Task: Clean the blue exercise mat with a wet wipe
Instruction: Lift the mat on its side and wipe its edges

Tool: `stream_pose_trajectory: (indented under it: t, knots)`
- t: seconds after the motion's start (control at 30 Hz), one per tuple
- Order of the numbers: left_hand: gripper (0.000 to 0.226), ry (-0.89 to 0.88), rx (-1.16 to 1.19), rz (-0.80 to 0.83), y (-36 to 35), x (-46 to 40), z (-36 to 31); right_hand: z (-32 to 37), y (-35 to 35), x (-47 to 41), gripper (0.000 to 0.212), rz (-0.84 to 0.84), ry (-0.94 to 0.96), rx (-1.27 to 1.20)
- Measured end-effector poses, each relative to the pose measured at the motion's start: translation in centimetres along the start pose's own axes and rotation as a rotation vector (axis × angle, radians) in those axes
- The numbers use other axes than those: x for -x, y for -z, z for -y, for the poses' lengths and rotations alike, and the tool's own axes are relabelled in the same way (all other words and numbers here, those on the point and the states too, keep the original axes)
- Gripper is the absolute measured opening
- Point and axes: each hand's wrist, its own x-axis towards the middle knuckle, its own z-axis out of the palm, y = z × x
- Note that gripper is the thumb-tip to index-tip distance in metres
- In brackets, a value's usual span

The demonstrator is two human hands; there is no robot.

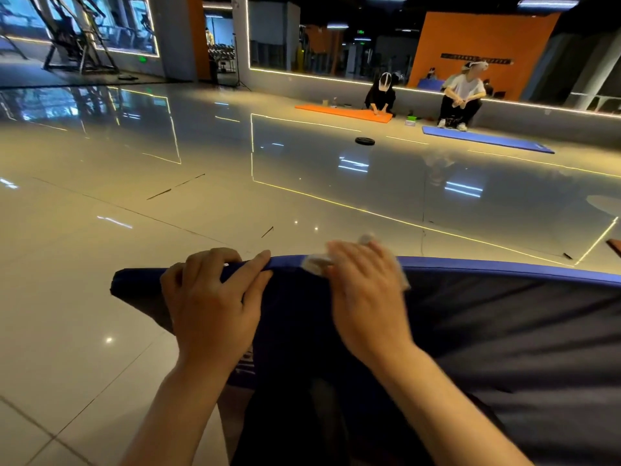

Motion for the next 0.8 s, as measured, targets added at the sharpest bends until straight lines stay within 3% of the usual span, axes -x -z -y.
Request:
stream_pose_trajectory:
  t: [0.1,0.23,0.3,0.37,0.43,0.47,0.53,0.6,0.8]
  knots:
    - [0.036,0.004,0.013,0.032,0.6,-0.1,0.4,3.9,-1.5,-0.8,0.043,0.11,0.181,-0.002]
    - [0.049,0.004,0.082,0.083,1.4,-0.2,2.8,1.6,-1.2,-0.2,0.047,0.164,0.348,0.12]
    - [0.065,0.149,0.101,0.057,1.8,0.5,4.8,0.8,-0.9,0.0,0.048,0.14,0.35,0.129]
    - [0.074,0.452,0.367,0.04,2.4,1.2,6.5,0.6,-0.6,-0.1,0.047,0.114,0.32,0.115]
    - [0.07,0.706,0.7,0.086,2.6,1.5,7.5,0.4,-0.4,-0.7,0.045,0.094,0.289,0.085]
    - [0.066,0.745,0.758,0.13,2.4,1.7,7.8,0.4,-0.5,-1.0,0.044,0.091,0.277,0.078]
    - [0.052,0.793,0.772,0.147,2.1,2.1,7.9,0.7,-0.9,-1.2,0.043,0.101,0.256,0.1]
    - [0.034,0.816,0.729,0.064,2.1,2.0,7.7,2.0,-1.5,-1.6,0.043,0.138,0.253,0.12]
    - [0.033,0.821,0.77,-0.072,3.6,2.2,6.5,11.4,-4.0,-3.4,0.043,0.086,0.355,-0.057]
